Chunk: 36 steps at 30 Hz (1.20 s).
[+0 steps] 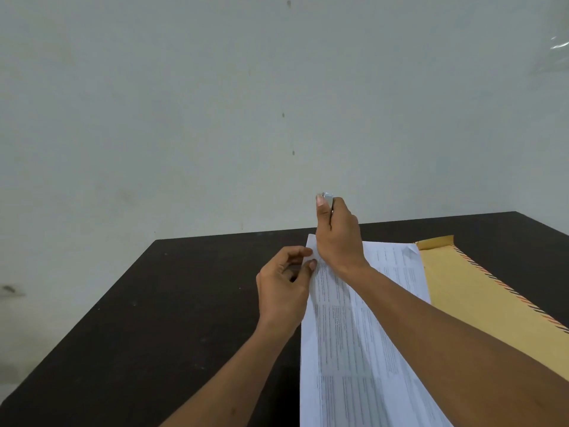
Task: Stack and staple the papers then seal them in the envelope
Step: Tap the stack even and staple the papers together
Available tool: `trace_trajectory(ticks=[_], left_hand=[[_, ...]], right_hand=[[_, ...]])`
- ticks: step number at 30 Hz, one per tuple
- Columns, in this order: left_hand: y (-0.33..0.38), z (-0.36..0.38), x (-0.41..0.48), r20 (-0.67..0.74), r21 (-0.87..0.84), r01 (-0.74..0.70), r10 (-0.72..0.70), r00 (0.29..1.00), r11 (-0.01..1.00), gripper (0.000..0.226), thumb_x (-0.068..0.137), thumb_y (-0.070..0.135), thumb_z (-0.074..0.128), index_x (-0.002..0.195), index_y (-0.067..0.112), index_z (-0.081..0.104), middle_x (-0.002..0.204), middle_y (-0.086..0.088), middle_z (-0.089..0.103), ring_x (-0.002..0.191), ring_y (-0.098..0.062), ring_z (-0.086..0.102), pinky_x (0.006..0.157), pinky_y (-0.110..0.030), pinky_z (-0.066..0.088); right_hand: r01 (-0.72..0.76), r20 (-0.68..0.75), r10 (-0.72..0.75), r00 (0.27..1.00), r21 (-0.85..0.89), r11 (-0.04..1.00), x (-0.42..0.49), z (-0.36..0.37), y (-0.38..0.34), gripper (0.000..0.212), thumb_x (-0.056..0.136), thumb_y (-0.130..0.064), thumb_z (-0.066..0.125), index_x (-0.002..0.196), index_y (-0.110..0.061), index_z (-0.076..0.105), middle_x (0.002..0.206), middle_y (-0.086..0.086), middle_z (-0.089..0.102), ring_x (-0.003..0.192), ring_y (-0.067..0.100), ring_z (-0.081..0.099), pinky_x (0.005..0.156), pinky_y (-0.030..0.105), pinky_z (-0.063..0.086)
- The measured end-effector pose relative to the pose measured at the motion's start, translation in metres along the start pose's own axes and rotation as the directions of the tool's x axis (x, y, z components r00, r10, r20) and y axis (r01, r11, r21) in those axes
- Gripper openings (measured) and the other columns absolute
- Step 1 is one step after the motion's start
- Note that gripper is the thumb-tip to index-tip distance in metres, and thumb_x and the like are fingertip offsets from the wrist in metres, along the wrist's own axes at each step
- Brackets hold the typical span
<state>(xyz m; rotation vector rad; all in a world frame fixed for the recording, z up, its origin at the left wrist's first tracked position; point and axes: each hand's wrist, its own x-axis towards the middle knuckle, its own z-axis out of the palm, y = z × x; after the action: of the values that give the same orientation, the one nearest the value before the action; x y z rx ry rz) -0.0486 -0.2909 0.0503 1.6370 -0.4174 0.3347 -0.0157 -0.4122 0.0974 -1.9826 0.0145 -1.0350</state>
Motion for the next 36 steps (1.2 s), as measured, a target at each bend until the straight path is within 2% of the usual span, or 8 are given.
trace_trajectory(ticks=[5,8,11,14,21,26,31,36], left_hand=[[-0.008,-0.005,0.005,-0.014,-0.021,0.064,-0.064,0.998,0.998,0.015,0.089,0.01,0.074,0.097,0.023,0.075,0.093,0.01,0.074,0.091,-0.007,0.071,0.079,-0.022,0.058],[-0.024,-0.015,0.013,-0.044,0.168,0.169,-0.163,0.986,0.971,0.017,0.09,0.017,0.073,0.105,0.023,0.075,0.098,0.013,0.073,0.09,-0.002,0.068,0.081,-0.018,0.055],[-0.046,-0.028,0.018,-0.033,0.369,0.242,-0.248,0.968,0.897,0.028,0.091,0.019,0.072,0.119,0.022,0.071,0.106,0.011,0.068,0.091,-0.001,0.063,0.08,-0.014,0.048],[-0.068,-0.035,0.015,0.046,0.526,0.287,-0.364,0.93,0.8,0.042,0.09,0.021,0.074,0.131,0.021,0.065,0.125,0.0,0.066,0.108,-0.012,0.064,0.098,-0.029,0.051],[-0.08,-0.017,0.001,0.048,0.648,0.201,-0.303,0.952,0.735,0.036,0.095,0.016,0.067,0.131,0.016,0.062,0.143,-0.003,0.048,0.125,-0.019,0.054,0.096,-0.022,0.041],[-0.085,-0.01,-0.009,0.078,0.74,0.113,-0.252,0.965,0.663,0.035,0.098,0.02,0.061,0.132,0.014,0.062,0.144,-0.003,0.045,0.123,-0.019,0.054,0.099,-0.025,0.044],[-0.085,-0.01,-0.009,0.04,0.696,0.138,-0.23,0.972,0.704,0.034,0.097,0.014,0.062,0.132,0.013,0.063,0.139,-0.005,0.051,0.118,-0.018,0.056,0.097,-0.028,0.047],[-0.082,-0.014,-0.008,-0.061,0.566,0.214,-0.219,0.974,0.796,0.028,0.096,0.001,0.059,0.118,0.015,0.07,0.128,-0.004,0.063,0.098,-0.013,0.066,0.087,-0.018,0.049]], right_hand=[[-0.203,-0.007,0.205,0.979,0.126,0.971,0.008,-0.018,0.001,0.042,0.103,-0.049,0.032,0.095,-0.011,0.046,0.073,-0.005,0.053,0.066,0.009,0.053,0.065,0.032,0.045],[-0.355,-0.118,0.38,0.918,0.187,0.916,0.023,-0.054,0.012,0.038,0.104,-0.047,0.03,0.103,-0.012,0.045,0.074,-0.004,0.055,0.064,0.008,0.057,0.063,0.031,0.042],[-0.388,0.097,0.426,0.9,-0.27,0.881,0.026,-0.096,0.05,0.045,0.101,-0.053,0.033,0.096,-0.012,0.052,0.078,0.003,0.059,0.074,0.021,0.06,0.068,0.033,0.046],[-0.153,0.315,0.515,0.797,-0.719,0.678,0.008,-0.122,0.094,0.048,0.099,-0.054,0.039,0.09,-0.01,0.059,0.086,0.008,0.065,0.083,0.024,0.062,0.077,0.038,0.05],[-0.007,0.293,0.638,0.712,-0.906,0.424,-0.04,-0.137,0.127,0.041,0.09,-0.062,0.052,0.095,-0.022,0.049,0.082,-0.003,0.053,0.079,0.014,0.058,0.067,0.03,0.05],[-0.052,0.242,0.656,0.715,-0.917,0.395,-0.058,-0.135,0.132,0.05,0.089,-0.068,0.047,0.106,-0.021,0.052,0.083,-0.004,0.053,0.078,0.015,0.058,0.068,0.031,0.052],[-0.073,0.2,0.478,0.855,-0.866,0.494,-0.059,-0.123,0.116,0.048,0.092,-0.064,0.043,0.108,-0.02,0.053,0.1,-0.001,0.063,0.085,0.017,0.063,0.07,0.032,0.054],[-0.145,0.36,0.603,0.712,-0.765,0.627,-0.062,-0.094,0.093,0.035,0.089,-0.052,0.057,0.078,-0.019,0.055,0.072,-0.001,0.063,0.067,0.015,0.063,0.058,0.029,0.049]])
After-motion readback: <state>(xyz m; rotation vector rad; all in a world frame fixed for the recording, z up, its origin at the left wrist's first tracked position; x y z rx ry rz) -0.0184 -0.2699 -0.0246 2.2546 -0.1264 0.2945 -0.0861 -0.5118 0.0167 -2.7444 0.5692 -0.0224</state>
